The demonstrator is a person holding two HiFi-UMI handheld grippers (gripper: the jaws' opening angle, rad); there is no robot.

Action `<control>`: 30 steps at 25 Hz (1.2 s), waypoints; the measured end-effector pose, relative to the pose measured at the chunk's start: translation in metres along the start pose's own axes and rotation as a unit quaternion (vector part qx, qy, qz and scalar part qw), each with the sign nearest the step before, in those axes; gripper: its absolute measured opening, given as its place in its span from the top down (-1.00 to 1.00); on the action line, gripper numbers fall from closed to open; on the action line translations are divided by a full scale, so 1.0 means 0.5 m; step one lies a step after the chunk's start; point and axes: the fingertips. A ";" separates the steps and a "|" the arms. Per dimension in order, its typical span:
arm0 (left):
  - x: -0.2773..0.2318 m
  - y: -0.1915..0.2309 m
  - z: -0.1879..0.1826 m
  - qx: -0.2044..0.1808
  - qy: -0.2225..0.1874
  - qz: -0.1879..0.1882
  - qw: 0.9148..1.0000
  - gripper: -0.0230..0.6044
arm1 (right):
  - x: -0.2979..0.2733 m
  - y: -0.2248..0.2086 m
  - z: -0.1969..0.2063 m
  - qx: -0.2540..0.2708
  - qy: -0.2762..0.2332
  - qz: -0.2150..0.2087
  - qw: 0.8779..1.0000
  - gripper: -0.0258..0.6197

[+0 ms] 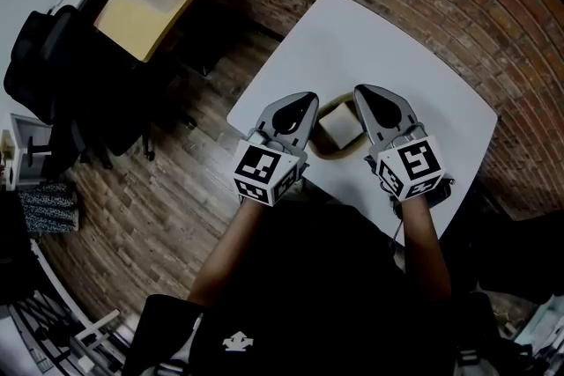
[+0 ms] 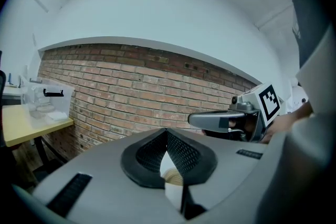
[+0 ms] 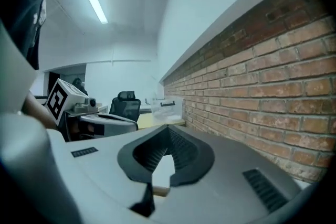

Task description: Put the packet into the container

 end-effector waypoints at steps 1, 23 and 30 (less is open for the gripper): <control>-0.001 -0.001 -0.001 0.000 0.000 0.002 1.000 0.91 | 0.002 0.000 -0.007 0.009 -0.012 0.002 1.000 0.91; 0.009 -0.018 -0.018 -0.024 -0.010 -0.009 1.000 0.91 | 0.010 0.037 -0.011 0.049 -0.021 -0.015 0.998 0.91; 0.010 -0.022 -0.014 -0.024 -0.007 -0.011 1.000 0.91 | 0.007 0.046 -0.005 0.050 -0.019 -0.029 0.998 0.91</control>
Point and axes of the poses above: the fingertips, and each gripper's own axes: x backward along the fingers, y to its left, z out of its underside, and after that the axes turned 15 degrees about y, right-handed
